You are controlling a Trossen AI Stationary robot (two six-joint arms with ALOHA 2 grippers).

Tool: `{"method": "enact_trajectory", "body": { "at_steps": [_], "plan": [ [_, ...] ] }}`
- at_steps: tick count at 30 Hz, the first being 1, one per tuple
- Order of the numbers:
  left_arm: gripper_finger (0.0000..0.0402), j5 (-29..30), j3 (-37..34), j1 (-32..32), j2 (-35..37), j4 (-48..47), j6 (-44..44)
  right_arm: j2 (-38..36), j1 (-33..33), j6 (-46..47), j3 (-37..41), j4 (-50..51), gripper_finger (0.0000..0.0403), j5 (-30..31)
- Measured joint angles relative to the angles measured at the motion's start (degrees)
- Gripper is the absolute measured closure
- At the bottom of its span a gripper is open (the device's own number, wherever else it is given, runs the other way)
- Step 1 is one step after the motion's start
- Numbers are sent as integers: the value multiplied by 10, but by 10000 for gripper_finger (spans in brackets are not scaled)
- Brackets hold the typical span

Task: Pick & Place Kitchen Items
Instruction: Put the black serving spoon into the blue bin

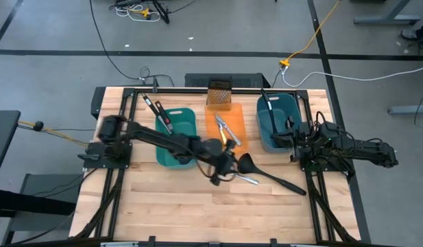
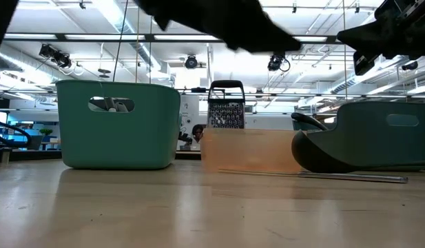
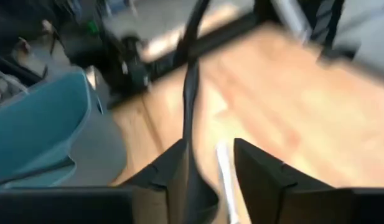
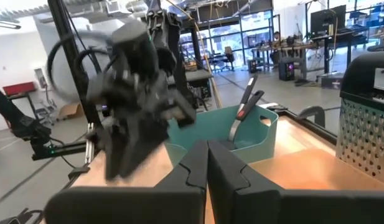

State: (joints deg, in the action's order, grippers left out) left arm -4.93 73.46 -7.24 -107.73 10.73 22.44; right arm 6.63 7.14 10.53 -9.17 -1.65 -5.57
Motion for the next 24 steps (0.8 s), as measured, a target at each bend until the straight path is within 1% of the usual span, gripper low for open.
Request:
{"method": "enact_trajectory", "body": {
  "at_steps": [6,9,12,15,18,20,22,24],
  "plan": [
    [211,78,138,-21,-105,-160,140,0,0,12,0,0,396,-7],
    [196,118,190,-35,-139,-216,211,0,0,12,0,1,396,-16],
    [187,159,227,-44,-166,-265,270,0,0,11,0,3,396,-15],
    [184,206,244,-45,-193,-291,316,0,0,11,0,6,396,-16],
    [184,231,251,-44,-210,-295,363,0,0,10,0,9,396,-16],
    [184,240,250,-42,-211,-304,380,0,0,10,0,11,396,-16],
    [184,238,252,-40,-217,-291,387,0,0,10,0,15,396,-15],
    [185,238,251,-38,-219,-302,392,0,0,9,0,16,396,-15]
  ]
}}
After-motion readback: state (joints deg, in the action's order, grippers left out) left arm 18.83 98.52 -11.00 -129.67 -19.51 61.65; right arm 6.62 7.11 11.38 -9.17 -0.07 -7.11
